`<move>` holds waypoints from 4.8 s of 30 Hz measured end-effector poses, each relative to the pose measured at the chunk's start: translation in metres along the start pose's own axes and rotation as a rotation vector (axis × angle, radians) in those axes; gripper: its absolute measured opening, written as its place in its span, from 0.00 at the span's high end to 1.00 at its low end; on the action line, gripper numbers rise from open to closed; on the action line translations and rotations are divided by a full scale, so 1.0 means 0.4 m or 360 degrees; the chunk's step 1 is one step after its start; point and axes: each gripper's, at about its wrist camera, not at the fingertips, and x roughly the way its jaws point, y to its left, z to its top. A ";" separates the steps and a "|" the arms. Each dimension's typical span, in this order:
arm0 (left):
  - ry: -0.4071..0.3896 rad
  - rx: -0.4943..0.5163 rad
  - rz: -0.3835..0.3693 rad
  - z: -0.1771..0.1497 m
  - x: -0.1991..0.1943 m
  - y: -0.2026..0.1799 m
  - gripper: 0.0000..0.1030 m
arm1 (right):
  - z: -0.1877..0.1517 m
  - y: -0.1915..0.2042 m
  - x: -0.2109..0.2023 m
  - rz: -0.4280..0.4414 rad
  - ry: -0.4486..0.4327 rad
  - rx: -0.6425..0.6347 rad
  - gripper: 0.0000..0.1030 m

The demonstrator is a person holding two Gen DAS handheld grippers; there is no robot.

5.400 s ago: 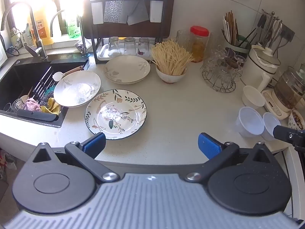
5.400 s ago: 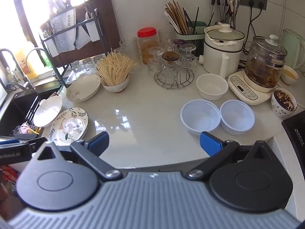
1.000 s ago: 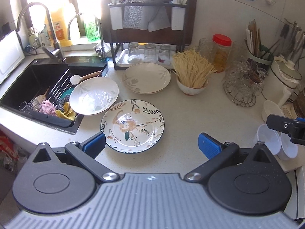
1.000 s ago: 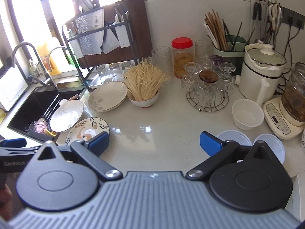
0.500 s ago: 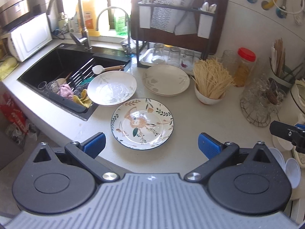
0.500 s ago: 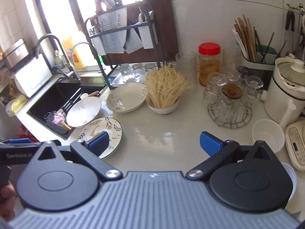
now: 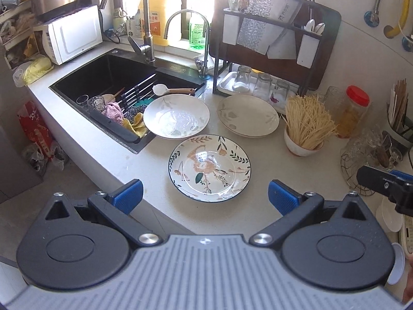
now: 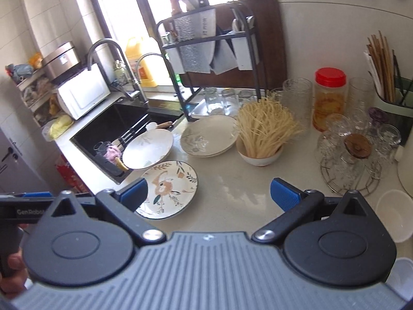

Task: Organize plates and bowls
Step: 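Move both tools toward the white leaf-pattern plate on the sink edge, then close the left tool on the plate rim while the right tool grips beside it, then lift the white plate with both tools and carry it toward the cream plate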

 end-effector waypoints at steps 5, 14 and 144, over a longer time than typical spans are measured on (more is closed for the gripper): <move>-0.0030 -0.0014 0.0033 0.020 0.009 0.009 0.00 | 0.019 0.022 0.028 0.0051 -0.0011 -0.0066 0.00; -0.0008 -0.0027 0.0029 0.082 0.083 0.065 0.00 | 0.065 0.059 0.108 0.0080 0.0000 -0.0097 0.00; 0.0444 0.0109 -0.0895 0.500 0.795 0.393 0.88 | 0.153 0.203 0.638 -0.0211 0.0374 0.0723 0.88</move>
